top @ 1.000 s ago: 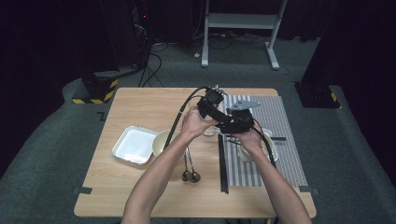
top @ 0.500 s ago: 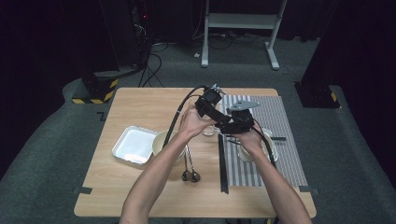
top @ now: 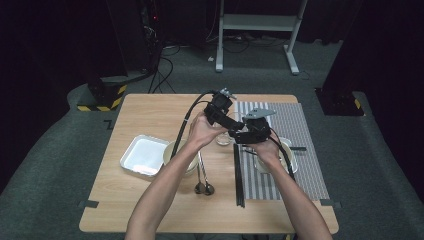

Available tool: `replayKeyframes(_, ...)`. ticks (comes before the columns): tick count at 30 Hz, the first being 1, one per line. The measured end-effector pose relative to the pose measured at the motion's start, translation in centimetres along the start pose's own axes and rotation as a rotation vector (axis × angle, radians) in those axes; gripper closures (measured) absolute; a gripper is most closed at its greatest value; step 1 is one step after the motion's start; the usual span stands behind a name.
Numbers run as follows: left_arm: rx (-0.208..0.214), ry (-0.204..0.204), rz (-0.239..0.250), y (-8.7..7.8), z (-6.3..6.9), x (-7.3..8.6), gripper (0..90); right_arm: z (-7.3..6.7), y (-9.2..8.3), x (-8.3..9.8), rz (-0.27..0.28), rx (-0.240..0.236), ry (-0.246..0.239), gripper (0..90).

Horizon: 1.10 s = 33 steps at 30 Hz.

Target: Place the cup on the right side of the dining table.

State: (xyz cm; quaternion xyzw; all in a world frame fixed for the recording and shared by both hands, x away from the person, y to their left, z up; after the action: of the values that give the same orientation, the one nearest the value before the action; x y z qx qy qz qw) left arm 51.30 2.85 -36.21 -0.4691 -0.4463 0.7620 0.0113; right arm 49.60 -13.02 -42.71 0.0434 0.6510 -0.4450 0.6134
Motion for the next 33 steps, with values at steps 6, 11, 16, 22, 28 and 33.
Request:
replayKeyframes(6,-0.004,-0.01,0.024,-0.8,-0.2,0.3,13.8,-0.1,-0.1,-0.2,0.005,0.005,0.004,20.6)
replayKeyframes(11,-0.01,-0.016,0.04,-1.4,-0.6,0.6,16.0,-0.1,-0.1,-0.2,0.002,0.012,0.01,20.6)
replayKeyframes(16,-0.015,-0.021,0.044,-1.9,-1.0,1.0,17.4,0.0,-0.2,-0.2,0.0,0.014,0.02,20.6)
replayKeyframes(22,-0.031,-0.024,0.061,-2.4,-1.5,1.5,18.7,0.2,-0.4,-0.2,0.004,0.012,0.039,20.5)
replayKeyframes(28,-0.035,-0.034,0.073,-2.8,-1.8,1.9,19.2,0.3,-0.6,-0.3,0.01,0.012,0.045,20.4)
replayKeyframes(33,-0.045,-0.034,0.078,-3.1,-1.9,2.1,19.3,0.4,-0.7,-0.3,0.009,0.014,0.05,20.4)
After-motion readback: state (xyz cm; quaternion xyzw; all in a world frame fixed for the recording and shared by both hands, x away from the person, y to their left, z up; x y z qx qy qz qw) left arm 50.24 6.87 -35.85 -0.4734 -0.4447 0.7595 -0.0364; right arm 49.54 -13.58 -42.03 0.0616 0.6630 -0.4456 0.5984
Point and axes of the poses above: each handheld gripper's, and its own axes: y roughly forward along the jaws, x roughly out of its underside, z roughly to its right, the point moved 1 cm from there along y, roughly forward along the jaws, and after that the axes turned 7 degrees about -y, right-handed, at the moved point
